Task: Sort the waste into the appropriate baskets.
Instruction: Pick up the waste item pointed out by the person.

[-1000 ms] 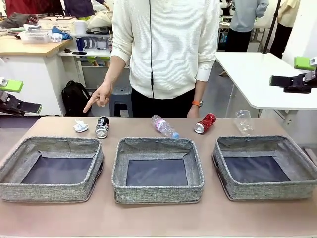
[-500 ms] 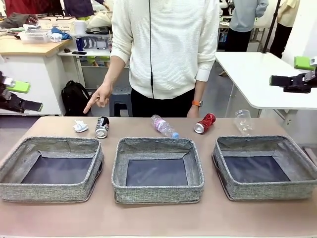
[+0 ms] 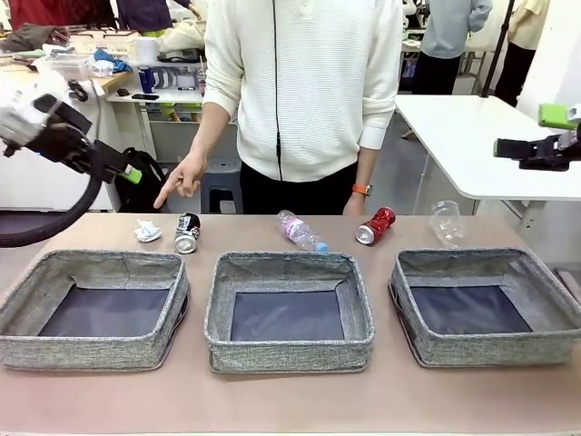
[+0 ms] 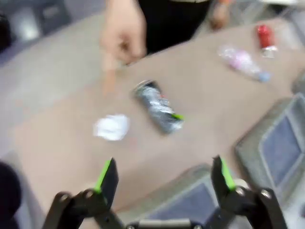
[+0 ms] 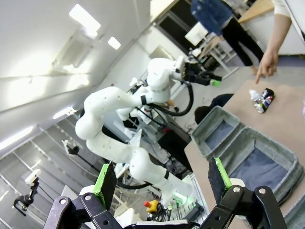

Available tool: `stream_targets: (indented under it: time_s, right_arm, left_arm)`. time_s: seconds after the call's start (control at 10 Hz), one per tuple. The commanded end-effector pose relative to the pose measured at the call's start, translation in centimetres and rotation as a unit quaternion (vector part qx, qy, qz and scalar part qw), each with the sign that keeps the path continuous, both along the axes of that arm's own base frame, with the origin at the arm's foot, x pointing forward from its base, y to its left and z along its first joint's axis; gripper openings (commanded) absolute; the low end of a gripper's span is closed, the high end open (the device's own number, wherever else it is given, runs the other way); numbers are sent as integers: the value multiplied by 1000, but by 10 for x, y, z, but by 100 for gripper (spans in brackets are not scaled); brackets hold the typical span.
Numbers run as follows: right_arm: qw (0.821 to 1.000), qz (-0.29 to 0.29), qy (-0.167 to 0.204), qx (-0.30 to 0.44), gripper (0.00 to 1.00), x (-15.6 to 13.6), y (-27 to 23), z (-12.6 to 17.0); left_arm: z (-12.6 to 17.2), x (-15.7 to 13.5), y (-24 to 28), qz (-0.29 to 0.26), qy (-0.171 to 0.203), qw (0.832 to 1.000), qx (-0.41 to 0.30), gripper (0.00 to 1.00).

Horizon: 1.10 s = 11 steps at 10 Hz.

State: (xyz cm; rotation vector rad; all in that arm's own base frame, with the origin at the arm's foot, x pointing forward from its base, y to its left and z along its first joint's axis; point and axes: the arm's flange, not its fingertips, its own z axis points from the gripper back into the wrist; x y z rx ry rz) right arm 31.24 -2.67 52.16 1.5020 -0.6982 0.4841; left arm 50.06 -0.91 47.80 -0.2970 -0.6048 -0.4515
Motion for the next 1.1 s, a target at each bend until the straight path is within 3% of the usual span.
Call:
stream_targets:
  time_s: [0.0, 0.2, 0.3, 0.4, 0.5, 1.0]
  right_arm:
    - [1000, -1, -17, 9, 100, 4, 1, 1]
    - [1000, -1, -17, 9, 100, 4, 1, 1]
    - [1000, -1, -17, 9, 100, 4, 1, 1]
    - [1000, -1, -17, 9, 100, 4, 1, 1]
    - [1000, -1, -17, 9, 100, 4, 1, 1]
    - [1000, -1, -17, 9, 100, 4, 1, 1]
  left_arm:
    - [8, -16, 1, -38, 23, 997, -67, 100]
    - [8, -16, 1, -38, 23, 997, -67, 100]
    - [0, -2, -5, -7, 9, 1000, -19, 100]
    - [-11, 20, -4, 54, 25, 998, -3, 100]
    - [-24, 37, -4, 44, 60, 997, -1, 100]
    - [-88, 98, -6, 80, 156, 984, 29, 100]
